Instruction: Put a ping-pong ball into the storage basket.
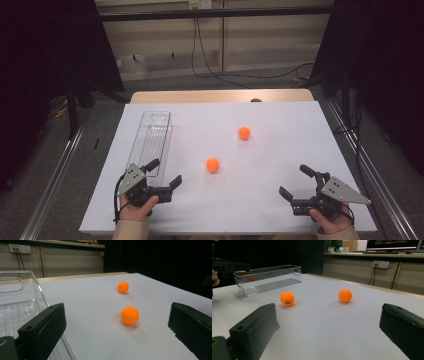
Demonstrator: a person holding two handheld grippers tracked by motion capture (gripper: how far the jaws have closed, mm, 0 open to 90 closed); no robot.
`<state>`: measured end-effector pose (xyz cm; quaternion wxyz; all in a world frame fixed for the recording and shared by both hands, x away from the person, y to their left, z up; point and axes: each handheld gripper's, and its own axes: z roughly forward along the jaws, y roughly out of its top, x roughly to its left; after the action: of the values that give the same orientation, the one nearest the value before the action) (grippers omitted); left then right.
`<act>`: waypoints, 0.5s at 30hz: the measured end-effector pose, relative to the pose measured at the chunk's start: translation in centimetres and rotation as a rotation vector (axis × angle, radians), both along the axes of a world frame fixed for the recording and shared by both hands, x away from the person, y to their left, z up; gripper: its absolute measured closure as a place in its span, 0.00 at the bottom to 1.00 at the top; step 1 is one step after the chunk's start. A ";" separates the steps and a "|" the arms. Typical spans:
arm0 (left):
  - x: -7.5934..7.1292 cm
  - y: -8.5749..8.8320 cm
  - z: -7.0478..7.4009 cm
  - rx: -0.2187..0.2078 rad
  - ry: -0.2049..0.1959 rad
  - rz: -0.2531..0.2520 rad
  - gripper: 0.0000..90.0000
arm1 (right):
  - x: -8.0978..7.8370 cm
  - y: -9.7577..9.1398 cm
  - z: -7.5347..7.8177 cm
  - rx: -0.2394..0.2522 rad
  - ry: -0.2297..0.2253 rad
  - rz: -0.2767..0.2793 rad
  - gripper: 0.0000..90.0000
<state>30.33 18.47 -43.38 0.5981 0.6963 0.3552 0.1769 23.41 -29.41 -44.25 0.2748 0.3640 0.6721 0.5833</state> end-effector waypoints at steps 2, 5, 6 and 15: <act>0.0 -0.2 0.0 0.009 0.003 -0.005 0.02 | 0.0 0.0 0.0 0.000 0.001 0.000 0.01; 0.1 -0.6 -0.1 0.015 0.005 -0.017 0.02 | 0.0 0.0 0.0 0.000 0.000 0.000 0.01; 0.1 -0.7 0.0 0.019 0.005 -0.019 0.02 | 0.0 0.0 0.0 0.000 0.000 0.001 0.01; 0.3 -1.5 -0.1 0.024 0.021 -0.039 0.02 | 0.0 0.0 0.0 0.002 -0.002 0.004 0.01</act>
<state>30.67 16.97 -43.47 0.5890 0.7122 0.3459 0.1621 23.38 -29.38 -44.23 0.2741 0.3625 0.6720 0.5847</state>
